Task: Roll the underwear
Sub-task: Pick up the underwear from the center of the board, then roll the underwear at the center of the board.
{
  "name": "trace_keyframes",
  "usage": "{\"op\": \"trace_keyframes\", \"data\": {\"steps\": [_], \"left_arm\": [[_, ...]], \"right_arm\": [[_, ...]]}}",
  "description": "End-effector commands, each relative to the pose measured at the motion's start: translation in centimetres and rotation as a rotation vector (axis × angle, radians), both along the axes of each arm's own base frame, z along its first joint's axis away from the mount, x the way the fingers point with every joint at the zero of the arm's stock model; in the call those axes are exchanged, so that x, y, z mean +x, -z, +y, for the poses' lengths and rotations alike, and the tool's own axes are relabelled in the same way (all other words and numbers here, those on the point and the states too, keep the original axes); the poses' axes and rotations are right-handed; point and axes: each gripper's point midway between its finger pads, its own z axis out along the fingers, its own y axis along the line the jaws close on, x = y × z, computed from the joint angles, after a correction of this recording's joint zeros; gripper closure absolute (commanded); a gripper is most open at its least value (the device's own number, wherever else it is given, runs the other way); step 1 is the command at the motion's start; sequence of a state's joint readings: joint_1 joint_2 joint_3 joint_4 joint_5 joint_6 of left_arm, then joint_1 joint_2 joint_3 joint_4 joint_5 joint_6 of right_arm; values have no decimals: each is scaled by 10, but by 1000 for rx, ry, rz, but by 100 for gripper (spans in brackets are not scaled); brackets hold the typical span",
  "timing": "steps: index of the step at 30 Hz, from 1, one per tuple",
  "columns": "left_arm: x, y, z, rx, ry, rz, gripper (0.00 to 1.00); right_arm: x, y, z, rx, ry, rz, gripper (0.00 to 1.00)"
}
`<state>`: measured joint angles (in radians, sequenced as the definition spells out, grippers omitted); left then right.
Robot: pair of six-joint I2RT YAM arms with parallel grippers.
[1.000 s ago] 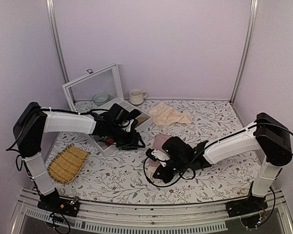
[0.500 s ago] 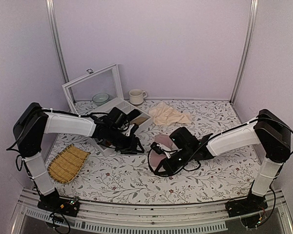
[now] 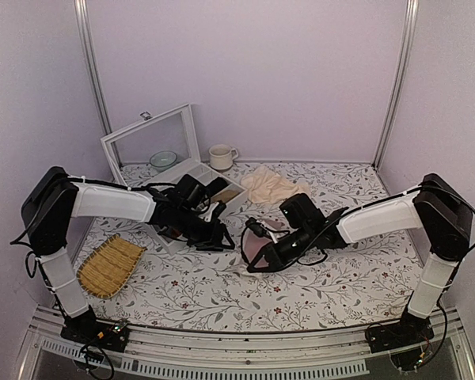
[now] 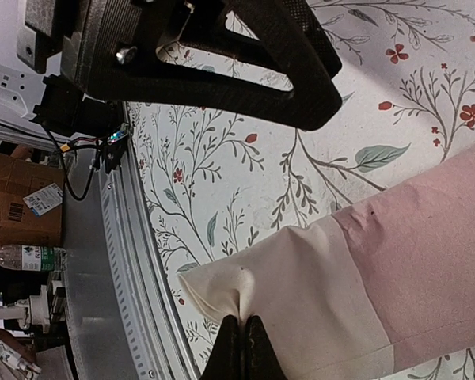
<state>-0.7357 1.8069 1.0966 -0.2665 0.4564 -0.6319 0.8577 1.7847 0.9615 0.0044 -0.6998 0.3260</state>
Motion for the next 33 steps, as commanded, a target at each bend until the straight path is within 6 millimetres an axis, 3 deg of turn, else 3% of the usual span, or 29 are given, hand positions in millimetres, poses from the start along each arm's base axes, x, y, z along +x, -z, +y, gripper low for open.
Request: {"op": "trace_keyframes", "data": {"steps": [1, 24, 33], "left_arm": [[-3, 0, -1, -4, 18, -12, 56], [-11, -6, -9, -21, 79, -39, 56], [-22, -8, -8, -23, 130, -66, 56]], "right_arm": [[4, 15, 2, -12, -4, 36, 100], [23, 55, -7, -67, 47, 129, 100], [37, 61, -9, -85, 72, 128, 100]]}}
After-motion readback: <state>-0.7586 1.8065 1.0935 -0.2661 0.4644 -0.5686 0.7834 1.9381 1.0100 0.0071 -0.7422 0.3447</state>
